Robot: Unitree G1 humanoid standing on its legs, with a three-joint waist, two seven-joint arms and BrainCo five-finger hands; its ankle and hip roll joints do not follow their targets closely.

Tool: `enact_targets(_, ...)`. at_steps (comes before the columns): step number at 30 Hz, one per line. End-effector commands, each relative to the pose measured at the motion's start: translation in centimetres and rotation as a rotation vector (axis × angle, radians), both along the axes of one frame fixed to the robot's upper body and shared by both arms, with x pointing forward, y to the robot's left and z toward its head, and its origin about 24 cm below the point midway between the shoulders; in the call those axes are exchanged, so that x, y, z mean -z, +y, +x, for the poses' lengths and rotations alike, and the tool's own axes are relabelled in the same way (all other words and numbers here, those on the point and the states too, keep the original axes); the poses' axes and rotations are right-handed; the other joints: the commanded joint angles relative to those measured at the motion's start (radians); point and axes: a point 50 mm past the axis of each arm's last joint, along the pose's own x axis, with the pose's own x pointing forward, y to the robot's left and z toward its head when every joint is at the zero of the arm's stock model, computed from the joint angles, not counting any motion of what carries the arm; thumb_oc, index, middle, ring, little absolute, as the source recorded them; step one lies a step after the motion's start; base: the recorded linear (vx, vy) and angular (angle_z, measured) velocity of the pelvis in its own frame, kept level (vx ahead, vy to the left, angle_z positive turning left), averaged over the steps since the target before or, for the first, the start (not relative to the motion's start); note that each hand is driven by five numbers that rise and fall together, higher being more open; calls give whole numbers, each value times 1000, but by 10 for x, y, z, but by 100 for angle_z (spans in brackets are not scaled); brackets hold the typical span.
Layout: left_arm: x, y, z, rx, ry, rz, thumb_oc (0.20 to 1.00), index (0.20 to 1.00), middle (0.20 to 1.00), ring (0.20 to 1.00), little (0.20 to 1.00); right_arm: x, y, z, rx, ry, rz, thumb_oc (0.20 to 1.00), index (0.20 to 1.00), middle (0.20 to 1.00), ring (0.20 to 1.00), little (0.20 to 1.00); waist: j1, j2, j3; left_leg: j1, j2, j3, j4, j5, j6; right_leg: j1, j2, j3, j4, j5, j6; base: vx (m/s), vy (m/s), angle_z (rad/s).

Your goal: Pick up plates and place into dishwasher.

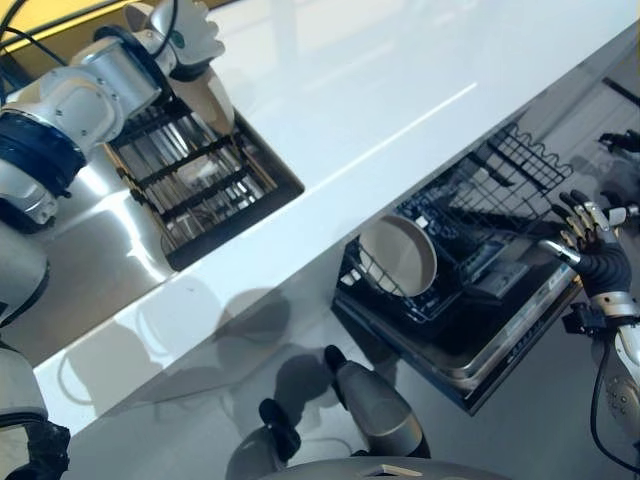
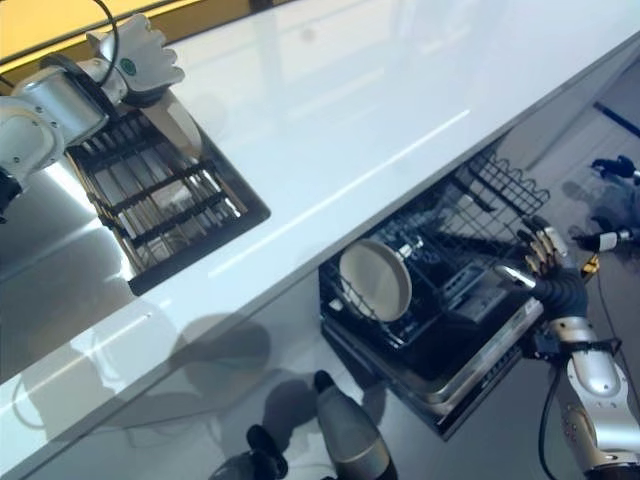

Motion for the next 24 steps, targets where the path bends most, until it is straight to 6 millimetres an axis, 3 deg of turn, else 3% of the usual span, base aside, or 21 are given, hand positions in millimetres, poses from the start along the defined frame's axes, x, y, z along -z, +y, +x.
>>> enact_targets(1, -27, 32, -21, 53, -206, -198, 200, 200, 200, 200, 200, -36, -5, -3, 14, -186, 7, 1000, 1000, 1000, 1000, 1000, 13, 19, -49, -2, -13, 28, -47, -2, 58, -26, -37, -31, -29, 2, 80, 55, 46, -2)
enact_targets(7, -9, 47, -34, 270, -234, -569, 200, 200, 200, 200, 200, -33, -7, -6, 101, -181, -20, 1000, 1000, 1000, 1000, 1000, 42, 37, -120, 71, -38, 18, -104, -8, 65, 53, -46, -29, -80, 11, 97, 43, 47, 2)
enact_targets(11, 32, 51, -40, 438, -219, -897, 200, 200, 200, 200, 200, -28, -3, -6, 169, -189, -18, 1000, 1000, 1000, 1000, 1000, 67, 43, -180, 130, -59, 17, -161, -12, 74, 99, -43, -19, -119, 29, 112, 16, 64, 4)
enact_targets(16, 64, 39, -47, 566, -151, -1126, 200, 200, 200, 200, 200, -34, 3, -7, 239, -242, -46, 1000, 1000, 1000, 1000, 1000, 84, 44, -220, 170, -72, 12, -198, -12, 78, 128, -41, -6, -149, 47, 121, -29, 51, 1)
enact_targets(24, 85, 15, -65, 809, -22, -1566, 200, 200, 200, 200, 200, -65, 12, -11, 416, -466, -220, 1000, 1000, 1000, 1000, 1000, 120, 54, -262, 208, -91, -17, -242, -11, 83, 164, -39, -13, -192, 69, 133, -77, 40, 2)
